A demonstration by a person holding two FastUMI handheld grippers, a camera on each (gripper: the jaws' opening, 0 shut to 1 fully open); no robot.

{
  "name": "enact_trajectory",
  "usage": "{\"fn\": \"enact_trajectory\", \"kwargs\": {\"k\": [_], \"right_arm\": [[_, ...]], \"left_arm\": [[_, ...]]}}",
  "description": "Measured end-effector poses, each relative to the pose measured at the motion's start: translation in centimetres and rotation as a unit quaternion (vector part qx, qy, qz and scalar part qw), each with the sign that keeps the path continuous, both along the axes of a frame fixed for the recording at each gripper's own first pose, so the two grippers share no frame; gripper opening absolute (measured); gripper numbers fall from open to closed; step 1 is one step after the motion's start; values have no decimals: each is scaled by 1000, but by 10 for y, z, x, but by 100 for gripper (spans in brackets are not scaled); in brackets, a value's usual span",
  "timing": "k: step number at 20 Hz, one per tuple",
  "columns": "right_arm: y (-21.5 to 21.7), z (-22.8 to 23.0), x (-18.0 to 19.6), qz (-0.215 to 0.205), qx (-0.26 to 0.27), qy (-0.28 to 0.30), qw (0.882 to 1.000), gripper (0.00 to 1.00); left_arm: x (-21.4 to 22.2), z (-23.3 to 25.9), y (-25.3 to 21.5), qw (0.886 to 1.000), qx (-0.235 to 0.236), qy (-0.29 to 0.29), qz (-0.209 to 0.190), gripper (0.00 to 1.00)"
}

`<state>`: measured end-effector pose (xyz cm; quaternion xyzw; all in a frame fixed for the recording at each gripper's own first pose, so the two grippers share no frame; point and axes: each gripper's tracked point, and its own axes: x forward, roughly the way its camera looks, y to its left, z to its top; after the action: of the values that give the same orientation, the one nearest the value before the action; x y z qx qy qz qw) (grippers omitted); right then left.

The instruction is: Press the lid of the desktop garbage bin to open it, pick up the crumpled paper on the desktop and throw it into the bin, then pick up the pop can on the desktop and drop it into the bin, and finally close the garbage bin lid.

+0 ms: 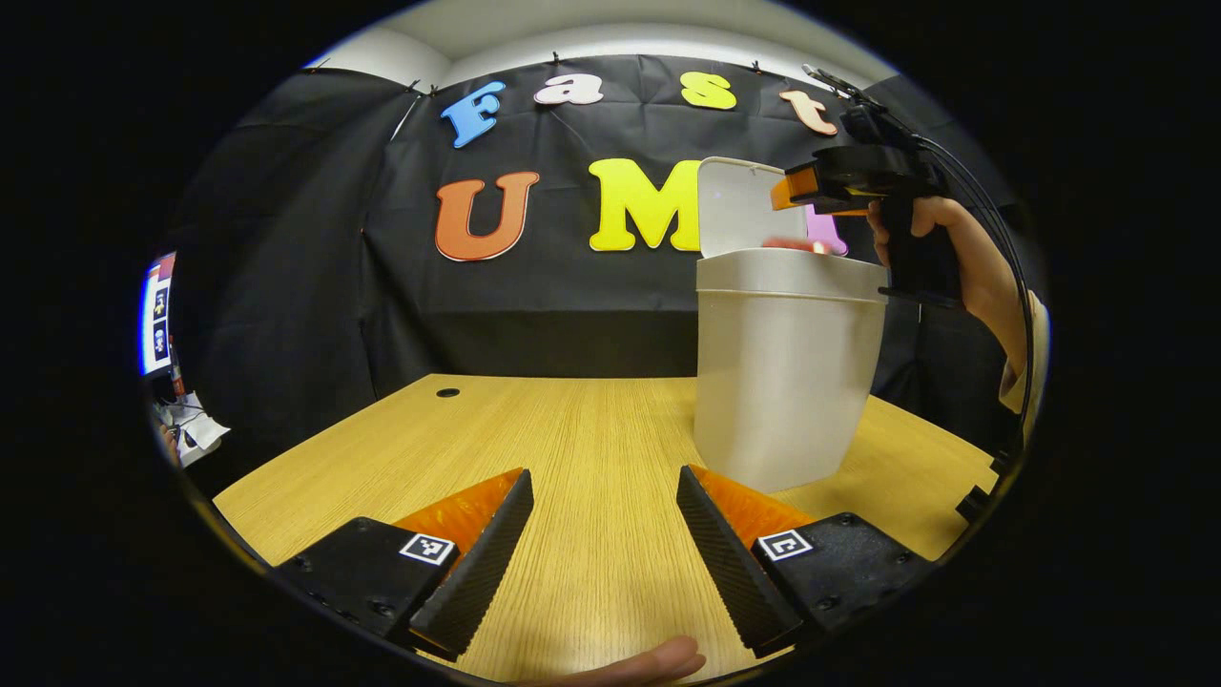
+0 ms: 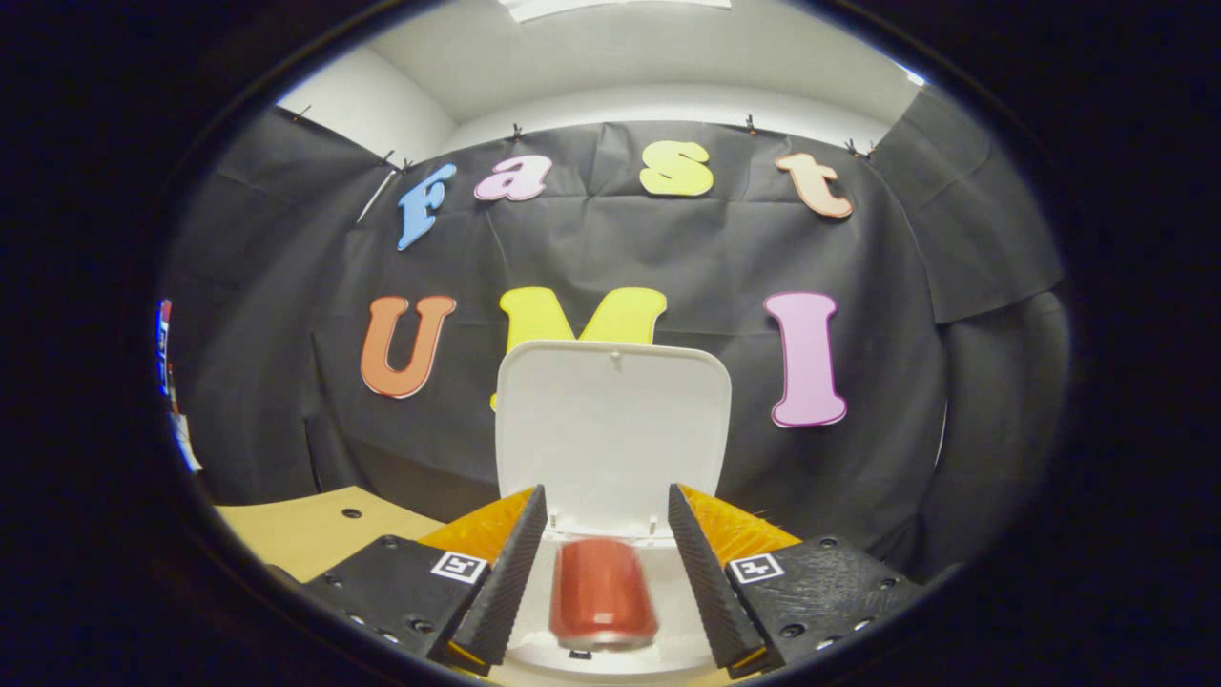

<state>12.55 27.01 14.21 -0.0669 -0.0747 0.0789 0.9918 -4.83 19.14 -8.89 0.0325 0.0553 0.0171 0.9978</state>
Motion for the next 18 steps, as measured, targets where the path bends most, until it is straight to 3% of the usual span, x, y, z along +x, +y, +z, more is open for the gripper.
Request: {"fn": "enact_trajectory", "kwargs": {"k": [2,15,16,18], "right_arm": [[1,6,-1,-1,-5,-8,1000,73],[13,92,11,-5,1,-48,999,83],[17,97,16,0,4,-46,999,80],[27,103,27,8,20,-20,1000,83]], "left_arm": [[0,-1,-1,1000,-1,2,-3,99],[0,8,1,1000,1,-5,-5,99],[1,10,3,1000,1,-7,-6,99],[2,13,3,1000,-2,-9,-4,99]]}}
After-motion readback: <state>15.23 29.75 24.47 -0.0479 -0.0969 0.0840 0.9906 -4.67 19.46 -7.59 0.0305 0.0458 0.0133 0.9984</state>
